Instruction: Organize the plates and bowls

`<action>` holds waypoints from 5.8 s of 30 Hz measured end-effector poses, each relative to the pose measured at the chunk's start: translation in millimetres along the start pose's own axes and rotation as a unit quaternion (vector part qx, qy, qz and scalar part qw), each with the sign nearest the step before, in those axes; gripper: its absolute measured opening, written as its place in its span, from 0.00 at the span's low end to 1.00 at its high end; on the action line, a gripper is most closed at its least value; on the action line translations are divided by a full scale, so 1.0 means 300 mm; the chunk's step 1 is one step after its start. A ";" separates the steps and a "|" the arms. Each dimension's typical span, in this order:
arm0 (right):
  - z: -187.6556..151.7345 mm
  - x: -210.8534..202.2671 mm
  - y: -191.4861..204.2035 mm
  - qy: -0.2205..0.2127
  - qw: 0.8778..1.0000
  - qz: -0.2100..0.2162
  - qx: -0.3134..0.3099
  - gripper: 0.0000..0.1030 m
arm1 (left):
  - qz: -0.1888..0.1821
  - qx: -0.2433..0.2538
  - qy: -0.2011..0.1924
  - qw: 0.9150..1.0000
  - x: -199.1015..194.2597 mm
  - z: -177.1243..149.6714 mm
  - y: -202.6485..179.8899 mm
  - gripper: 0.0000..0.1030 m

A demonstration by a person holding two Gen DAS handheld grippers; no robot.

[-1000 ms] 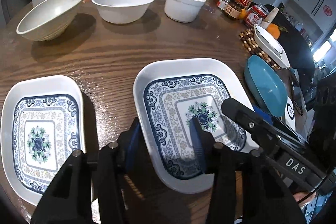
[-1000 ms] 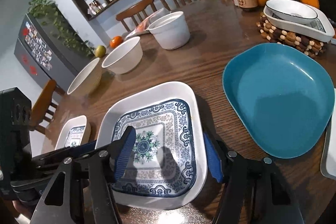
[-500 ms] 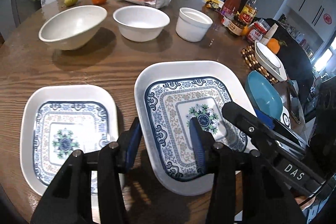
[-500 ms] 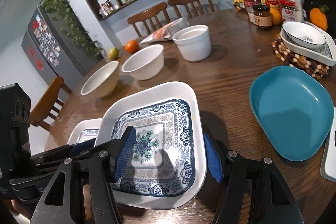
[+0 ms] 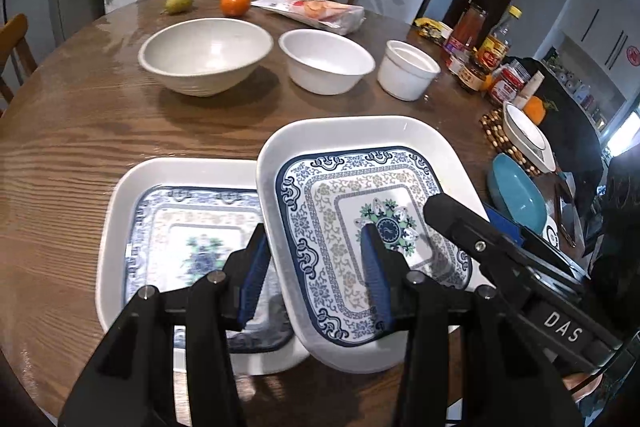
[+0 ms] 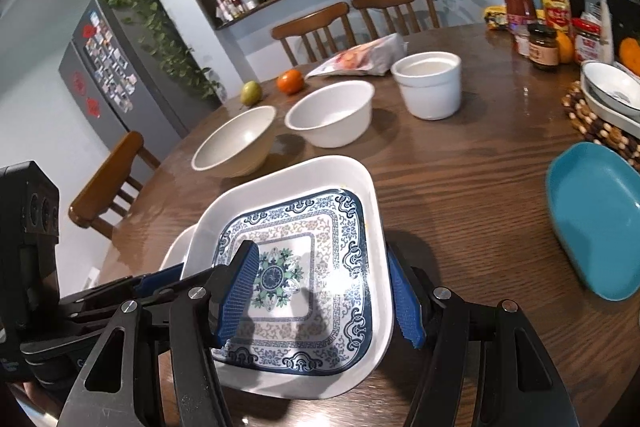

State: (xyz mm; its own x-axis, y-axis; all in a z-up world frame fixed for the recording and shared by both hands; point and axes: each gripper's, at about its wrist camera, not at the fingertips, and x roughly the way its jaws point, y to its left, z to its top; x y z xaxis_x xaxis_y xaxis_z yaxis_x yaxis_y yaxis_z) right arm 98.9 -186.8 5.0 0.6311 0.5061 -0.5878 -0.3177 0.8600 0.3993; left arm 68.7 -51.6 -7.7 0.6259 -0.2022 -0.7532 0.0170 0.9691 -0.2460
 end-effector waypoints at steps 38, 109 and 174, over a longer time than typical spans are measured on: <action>-0.058 0.126 0.254 0.017 1.000 0.016 -0.018 0.64 | 0.051 -0.014 0.001 0.999 -0.052 -0.054 0.268 0.43; -0.091 0.181 0.216 0.057 0.998 0.004 0.036 0.64 | 0.043 -0.001 0.012 0.999 -0.024 -0.035 0.347 0.54; 0.118 -0.237 -0.507 -0.094 0.978 -0.162 0.086 0.84 | -0.103 -0.026 -0.038 0.994 0.065 0.145 -0.279 0.77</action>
State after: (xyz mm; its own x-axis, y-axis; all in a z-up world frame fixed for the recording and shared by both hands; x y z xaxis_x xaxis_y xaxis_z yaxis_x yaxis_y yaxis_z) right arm 127.5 -356.0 11.0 0.8033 0.1731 -0.5699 0.0346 0.9417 0.3347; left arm 113.5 -130.6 24.6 0.6703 -0.3830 -0.6356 0.1129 0.8992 -0.4228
